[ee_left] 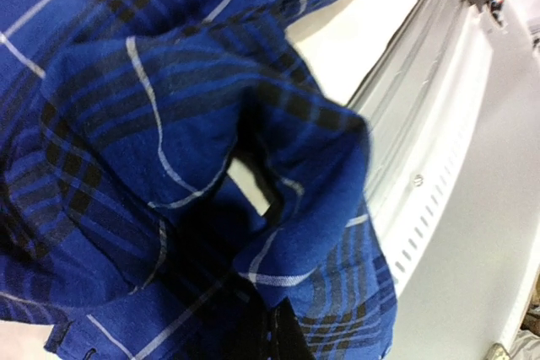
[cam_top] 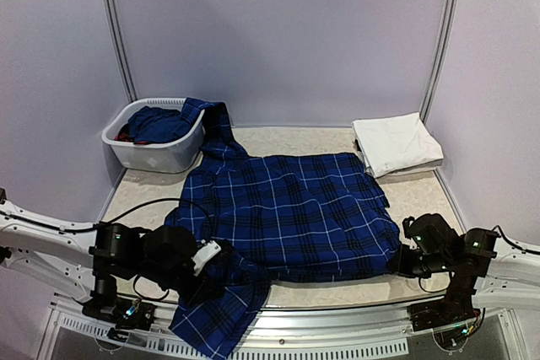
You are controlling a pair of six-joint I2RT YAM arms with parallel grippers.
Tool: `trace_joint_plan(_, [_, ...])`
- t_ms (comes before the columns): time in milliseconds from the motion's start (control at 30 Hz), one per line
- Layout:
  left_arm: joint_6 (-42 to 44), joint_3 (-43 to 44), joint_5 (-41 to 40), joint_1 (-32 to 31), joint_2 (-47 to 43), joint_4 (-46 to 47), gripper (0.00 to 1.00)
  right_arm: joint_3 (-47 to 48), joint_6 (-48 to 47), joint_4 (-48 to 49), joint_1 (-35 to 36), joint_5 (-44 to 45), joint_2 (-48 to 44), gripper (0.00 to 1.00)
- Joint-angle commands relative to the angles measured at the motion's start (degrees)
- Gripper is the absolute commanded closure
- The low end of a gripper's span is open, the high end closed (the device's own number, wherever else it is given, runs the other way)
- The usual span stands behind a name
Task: Fold and stack the mixed laundry pile
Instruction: Fold the flattened shirt at the center of the board.
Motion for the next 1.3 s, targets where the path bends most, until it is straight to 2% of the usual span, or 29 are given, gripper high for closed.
trace_joint_plan(0, [-0.46, 2.19, -1.03, -0.63, -4.38, -1.75, 1.00, 4.84, -1.68, -4.82, 0.17, 2.33, -0.77, 0.99])
trace_joint_plan(267, [-0.29, 11.04, -3.52, -0.63, -12.89, -3.22, 1.00, 15.96, -4.82, -15.39, 0.18, 7.66, -1.58, 0.99])
trace_joint_plan(367, [-0.31, 15.35, -1.77, -0.63, -13.61, -2.61, 1.00, 16.56, -6.32, -13.79, 0.19, 6.64, -1.40, 0.99])
trace_joint_plan(533, [0.01, 21.65, 1.21, -0.63, -12.83, -2.88, 1.00, 17.82, -5.87, -13.99, 0.21, 9.74, 2.68, 0.99])
trace_joint_plan(633, [1.29, 26.59, -3.35, -0.63, -12.28, -6.28, 1.00, 19.62, -5.77, -13.86, 0.14, 12.11, 4.94, 0.99])
trace_joint_plan(733, [1.51, 30.26, -12.43, -0.35, -11.34, -9.74, 1.00, 23.51, -6.19, -14.62, 0.17, 15.60, 7.82, 0.99])
trace_joint_plan(933, [-1.10, 30.89, -20.32, 2.18, -10.48, -11.63, 1.00, 29.70, -7.10, -17.12, -0.02, 20.02, 16.38, 0.99])
trace_joint_plan(1067, [-3.01, 28.70, -20.09, 5.39, -11.06, -10.75, 1.00, 32.30, -7.81, -17.91, -0.37, 21.26, 22.49, 0.99])
trace_joint_plan(1267, [-7.60, 23.58, -15.22, 11.76, -9.91, -7.28, 1.00, 37.41, -9.64, -17.69, -2.98, 23.61, 29.57, 0.99])
